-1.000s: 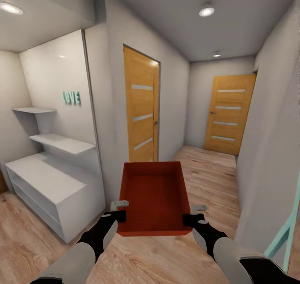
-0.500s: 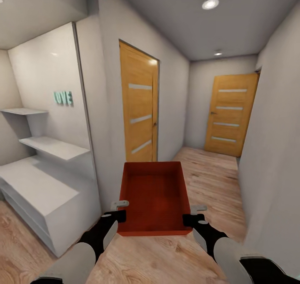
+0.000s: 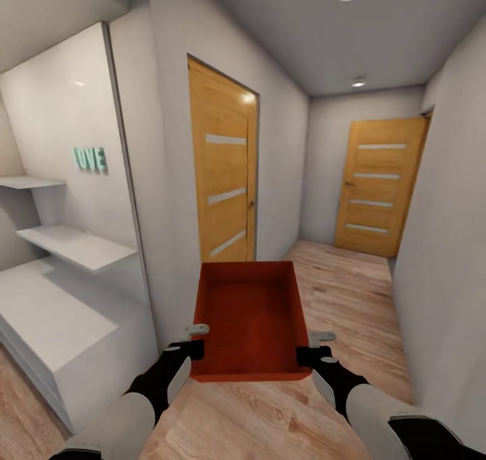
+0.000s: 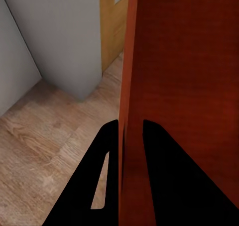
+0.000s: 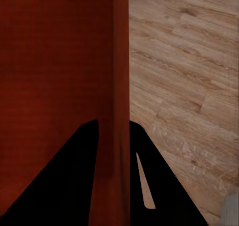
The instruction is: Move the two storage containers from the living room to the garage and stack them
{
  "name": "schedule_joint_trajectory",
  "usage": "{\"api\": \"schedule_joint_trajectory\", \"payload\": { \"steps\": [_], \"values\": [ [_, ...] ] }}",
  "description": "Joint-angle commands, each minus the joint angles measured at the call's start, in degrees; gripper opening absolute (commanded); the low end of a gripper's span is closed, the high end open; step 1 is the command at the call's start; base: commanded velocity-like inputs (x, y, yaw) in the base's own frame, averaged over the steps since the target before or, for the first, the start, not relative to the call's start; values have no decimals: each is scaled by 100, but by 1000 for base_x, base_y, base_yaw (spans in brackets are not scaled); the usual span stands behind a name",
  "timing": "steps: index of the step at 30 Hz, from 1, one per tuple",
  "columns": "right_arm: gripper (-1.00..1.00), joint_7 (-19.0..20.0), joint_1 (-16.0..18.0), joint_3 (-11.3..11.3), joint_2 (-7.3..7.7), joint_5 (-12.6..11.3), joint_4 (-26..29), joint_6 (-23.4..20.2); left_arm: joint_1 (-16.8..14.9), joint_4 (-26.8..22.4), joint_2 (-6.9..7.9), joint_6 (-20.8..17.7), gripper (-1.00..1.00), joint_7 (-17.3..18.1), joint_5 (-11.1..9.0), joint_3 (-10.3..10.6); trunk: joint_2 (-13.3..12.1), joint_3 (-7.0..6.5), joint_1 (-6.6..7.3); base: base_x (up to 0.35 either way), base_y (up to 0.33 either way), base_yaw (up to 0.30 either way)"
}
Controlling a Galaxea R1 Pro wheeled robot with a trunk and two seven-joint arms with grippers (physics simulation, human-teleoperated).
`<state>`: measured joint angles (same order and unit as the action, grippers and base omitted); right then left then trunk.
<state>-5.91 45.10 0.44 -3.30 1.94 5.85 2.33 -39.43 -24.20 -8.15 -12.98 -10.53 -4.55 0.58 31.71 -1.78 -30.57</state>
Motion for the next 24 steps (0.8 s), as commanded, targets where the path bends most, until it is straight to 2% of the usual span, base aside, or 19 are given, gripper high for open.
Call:
{"api": "schedule_joint_trajectory", "payload": {
  "steps": [1,8,24],
  "values": [
    [-100,-22,7,-246,-1,70,21,17,5,3,252,-46,-100,-131,24,21,3,1,-5,324,0,0],
    [-100,-24,7,-252,0,70,21,-4,5,3,252,-46,-100,-131,24,21,3,1,-5,324,0,-21],
    [-100,-25,7,-246,-4,70,21,-15,5,3,252,-46,-100,-127,24,20,3,1,-5,324,0,-245]
  ]
}}
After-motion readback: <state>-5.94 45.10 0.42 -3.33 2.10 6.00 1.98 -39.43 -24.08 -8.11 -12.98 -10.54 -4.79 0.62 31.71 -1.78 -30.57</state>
